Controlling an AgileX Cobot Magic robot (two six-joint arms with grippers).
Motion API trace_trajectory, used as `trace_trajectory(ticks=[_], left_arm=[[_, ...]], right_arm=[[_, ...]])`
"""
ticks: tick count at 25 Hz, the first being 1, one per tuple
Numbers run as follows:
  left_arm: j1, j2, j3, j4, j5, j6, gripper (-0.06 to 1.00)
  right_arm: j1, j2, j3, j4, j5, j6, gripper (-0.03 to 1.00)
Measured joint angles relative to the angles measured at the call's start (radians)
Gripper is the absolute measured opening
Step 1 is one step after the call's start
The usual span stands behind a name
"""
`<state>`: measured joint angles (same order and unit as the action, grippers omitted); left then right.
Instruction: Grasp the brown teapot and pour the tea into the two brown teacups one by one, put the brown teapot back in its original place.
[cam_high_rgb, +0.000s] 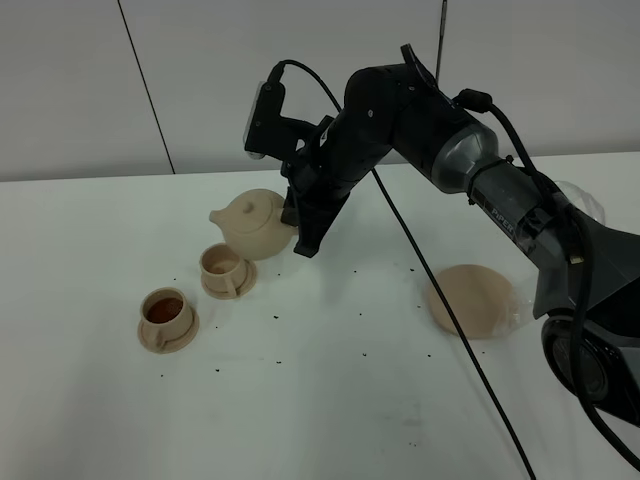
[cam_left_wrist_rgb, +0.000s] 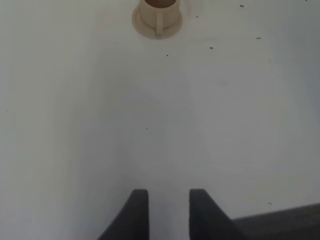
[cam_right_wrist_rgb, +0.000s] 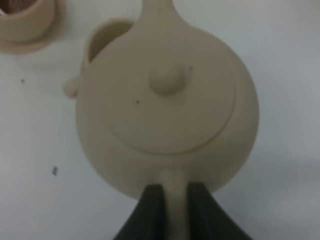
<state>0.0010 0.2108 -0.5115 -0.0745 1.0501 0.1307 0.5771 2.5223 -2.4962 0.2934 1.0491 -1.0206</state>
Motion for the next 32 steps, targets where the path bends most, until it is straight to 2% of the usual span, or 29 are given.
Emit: trace_trajectory(ticks=[11, 32], left_arm=[[0.0, 0.0, 0.0, 0.0, 0.0, 0.0, 0.27], [0.0, 0.0, 0.0, 0.0, 0.0, 0.0, 0.27]], right_arm=[[0.035, -0.012, 0.0, -0.09, 0.017, 0.003, 0.1], [0.117, -0.03, -0.001, -0.326, 0.031, 0.091, 0.1]])
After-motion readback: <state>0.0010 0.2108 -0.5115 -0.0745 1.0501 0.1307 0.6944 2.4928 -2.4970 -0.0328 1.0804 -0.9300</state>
